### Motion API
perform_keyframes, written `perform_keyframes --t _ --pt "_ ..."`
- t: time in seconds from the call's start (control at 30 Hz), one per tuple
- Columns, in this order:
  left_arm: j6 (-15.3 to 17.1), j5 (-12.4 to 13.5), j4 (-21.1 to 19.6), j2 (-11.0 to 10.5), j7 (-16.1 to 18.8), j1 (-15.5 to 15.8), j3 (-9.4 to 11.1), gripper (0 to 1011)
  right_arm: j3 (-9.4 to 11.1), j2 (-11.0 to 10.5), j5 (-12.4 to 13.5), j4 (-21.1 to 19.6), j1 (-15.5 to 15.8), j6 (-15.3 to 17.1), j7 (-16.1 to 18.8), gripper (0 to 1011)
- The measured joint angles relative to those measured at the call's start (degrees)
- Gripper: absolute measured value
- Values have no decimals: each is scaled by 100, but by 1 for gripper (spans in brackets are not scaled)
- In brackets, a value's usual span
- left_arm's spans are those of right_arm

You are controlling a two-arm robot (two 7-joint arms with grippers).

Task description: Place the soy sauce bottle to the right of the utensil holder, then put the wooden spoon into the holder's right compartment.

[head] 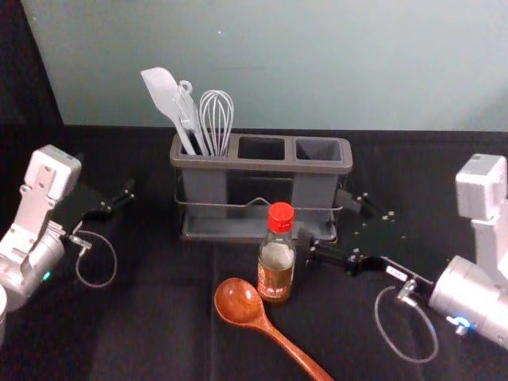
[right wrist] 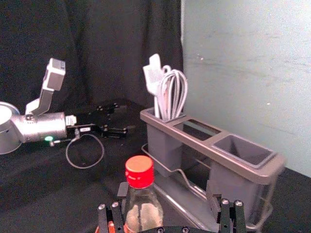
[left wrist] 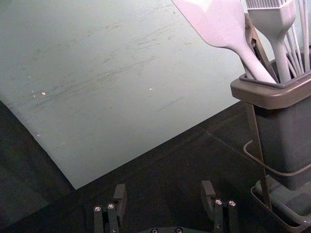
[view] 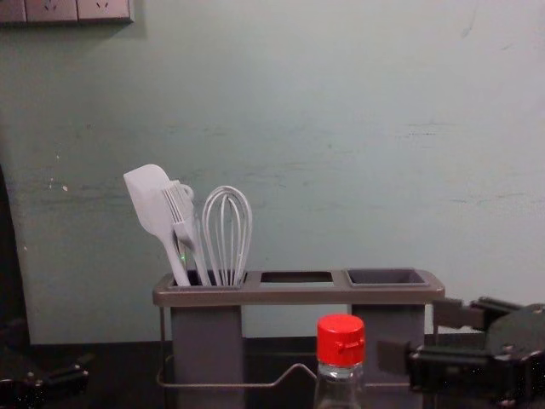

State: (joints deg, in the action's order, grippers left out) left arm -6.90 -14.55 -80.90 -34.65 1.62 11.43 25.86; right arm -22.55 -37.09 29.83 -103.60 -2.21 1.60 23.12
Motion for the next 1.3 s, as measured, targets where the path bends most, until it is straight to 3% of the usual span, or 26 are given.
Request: perform_keyframes --t 0.13,0.7,1.3 --pt "0 0 0 0 0 0 0 1005 -133 161 -170 116 -131 76 88 1003" --pt "0 0 0 0 0 0 0 1005 -340 677 -587 509 -560 180 262 1003" --pt "0 0 0 0 0 0 0 1005 -455 1040 -1007 875 -775 -95 356 1003"
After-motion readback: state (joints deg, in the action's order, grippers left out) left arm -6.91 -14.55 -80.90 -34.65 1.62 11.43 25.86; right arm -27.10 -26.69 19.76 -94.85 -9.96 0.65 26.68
